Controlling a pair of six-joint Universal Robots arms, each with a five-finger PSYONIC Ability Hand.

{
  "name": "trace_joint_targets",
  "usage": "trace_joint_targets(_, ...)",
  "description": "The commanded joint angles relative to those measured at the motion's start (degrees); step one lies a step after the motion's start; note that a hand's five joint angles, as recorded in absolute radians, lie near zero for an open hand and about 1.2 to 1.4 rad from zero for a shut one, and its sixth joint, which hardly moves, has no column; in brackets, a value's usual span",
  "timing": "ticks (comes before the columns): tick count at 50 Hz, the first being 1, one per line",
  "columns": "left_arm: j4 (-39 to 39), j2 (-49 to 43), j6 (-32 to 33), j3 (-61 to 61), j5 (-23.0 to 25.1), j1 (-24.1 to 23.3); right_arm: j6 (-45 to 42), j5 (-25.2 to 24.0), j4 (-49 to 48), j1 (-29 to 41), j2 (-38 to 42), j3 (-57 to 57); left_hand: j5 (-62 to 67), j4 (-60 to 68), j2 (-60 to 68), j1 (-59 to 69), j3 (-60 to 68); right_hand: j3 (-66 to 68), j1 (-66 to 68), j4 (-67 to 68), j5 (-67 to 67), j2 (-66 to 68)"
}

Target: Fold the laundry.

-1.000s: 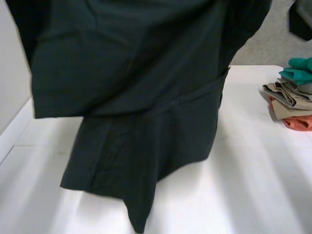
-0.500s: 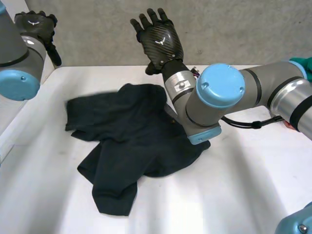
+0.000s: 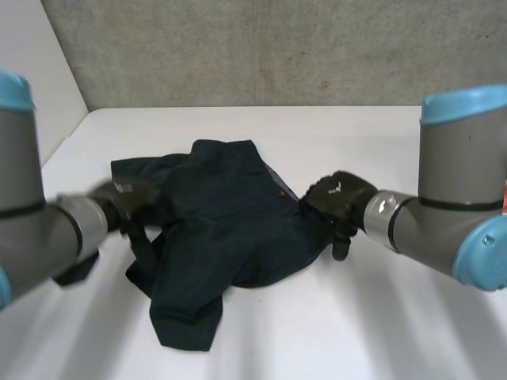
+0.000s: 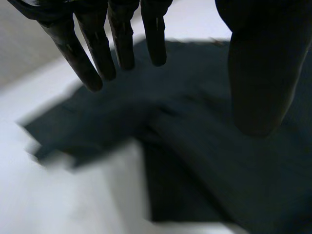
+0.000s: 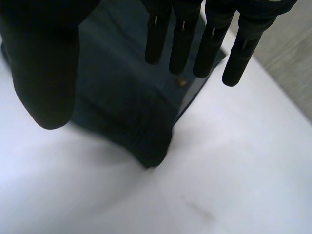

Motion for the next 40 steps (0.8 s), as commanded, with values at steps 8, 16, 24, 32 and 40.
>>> trace_joint_targets(8,3.63,-9.78,-2.75,-5.17,4.97,-2.08,3.44,-2.23,-24.18,0.03,5.17,11.12,5.07,5.18,5.35,5.51,5.41,2.15,1.88,1.61,1.26,1.89)
trace_joint_targets(16,6.52,-14.09,-2.74,-3.58,0.42,-5.77,4.41,-0.38,-29.90,0.82,8.08,11.56,27.02,27.13,27.30,27.46,27.36,36.72,36.45,36.18,35.83,36.46)
trace_joint_targets(24,12.50,-11.99,-2.75,-3.49,-6.19,-9.90,6.69,2.52,-29.91,-0.58,1.34,13.58,56.86,56.97,57.14,57.30,57.20,51.80,51.52,51.25,50.90,51.54)
trace_joint_targets(32,10.32,-3.23,-0.38,-1.83,-6.10,-10.87,4.08,1.91,-17.46,-5.14,-8.86,11.74,56.86,56.97,57.14,57.30,57.20,51.80,51.52,51.25,50.90,51.54)
trace_joint_targets(40,-0.30,9.54,7.35,5.54,-4.26,-11.22,-4.11,1.46,6.73,-9.64,-20.56,5.85,56.86,56.97,57.14,57.30,57.20,51.80,51.52,51.25,50.90,51.54)
